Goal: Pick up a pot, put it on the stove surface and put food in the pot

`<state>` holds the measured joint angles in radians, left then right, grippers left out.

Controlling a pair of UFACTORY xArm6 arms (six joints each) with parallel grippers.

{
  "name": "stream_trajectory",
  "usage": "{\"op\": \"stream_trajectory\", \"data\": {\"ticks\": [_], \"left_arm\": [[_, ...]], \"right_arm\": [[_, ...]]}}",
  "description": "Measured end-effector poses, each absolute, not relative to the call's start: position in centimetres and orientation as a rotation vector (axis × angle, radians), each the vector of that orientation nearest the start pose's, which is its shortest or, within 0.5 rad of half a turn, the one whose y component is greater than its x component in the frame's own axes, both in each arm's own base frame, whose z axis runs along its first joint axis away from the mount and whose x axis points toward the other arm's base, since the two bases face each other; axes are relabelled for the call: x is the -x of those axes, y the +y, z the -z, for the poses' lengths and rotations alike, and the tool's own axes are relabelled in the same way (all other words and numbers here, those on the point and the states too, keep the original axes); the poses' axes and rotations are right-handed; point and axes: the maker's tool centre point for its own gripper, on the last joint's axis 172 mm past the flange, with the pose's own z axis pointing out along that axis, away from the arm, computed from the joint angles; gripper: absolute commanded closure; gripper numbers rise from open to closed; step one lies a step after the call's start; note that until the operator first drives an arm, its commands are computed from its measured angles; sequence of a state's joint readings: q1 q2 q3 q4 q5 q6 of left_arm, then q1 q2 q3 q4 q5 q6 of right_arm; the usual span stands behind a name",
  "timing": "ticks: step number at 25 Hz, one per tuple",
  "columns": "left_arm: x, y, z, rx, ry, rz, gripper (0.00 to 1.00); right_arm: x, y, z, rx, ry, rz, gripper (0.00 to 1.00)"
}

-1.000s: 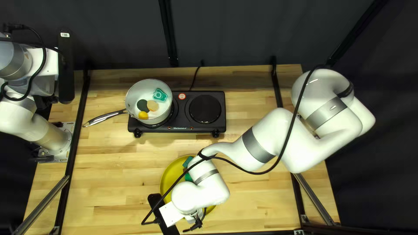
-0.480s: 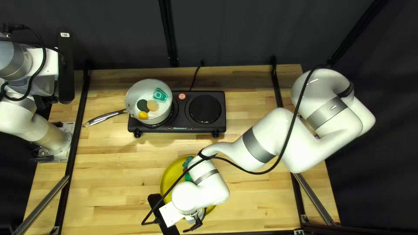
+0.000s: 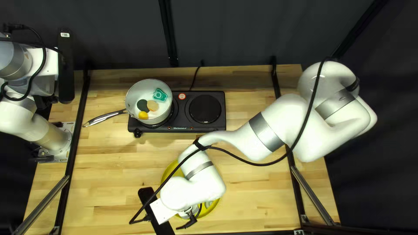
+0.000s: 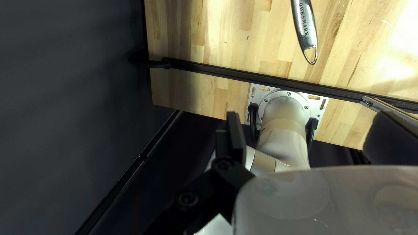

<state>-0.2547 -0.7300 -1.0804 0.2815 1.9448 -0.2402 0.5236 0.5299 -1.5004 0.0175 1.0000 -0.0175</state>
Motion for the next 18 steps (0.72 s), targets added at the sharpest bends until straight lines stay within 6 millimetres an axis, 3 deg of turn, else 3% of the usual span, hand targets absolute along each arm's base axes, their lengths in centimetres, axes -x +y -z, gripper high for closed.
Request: {"op": "stream_trajectory", "data": {"ticks": [6, 18], "left_arm": [[-21.4, 2.4, -40.5, 2.845, -0.101, -0.091, 0.00], [-21.4, 2.4, -40.5, 2.845, -0.101, -0.091, 0.00]], "right_arm": [[-49.8, 29.8, -5.4, 2.986, -0.862, -0.046, 0.00], [-49.5, 29.3, -4.5, 2.940, -0.915, -0.033, 0.00]]}}
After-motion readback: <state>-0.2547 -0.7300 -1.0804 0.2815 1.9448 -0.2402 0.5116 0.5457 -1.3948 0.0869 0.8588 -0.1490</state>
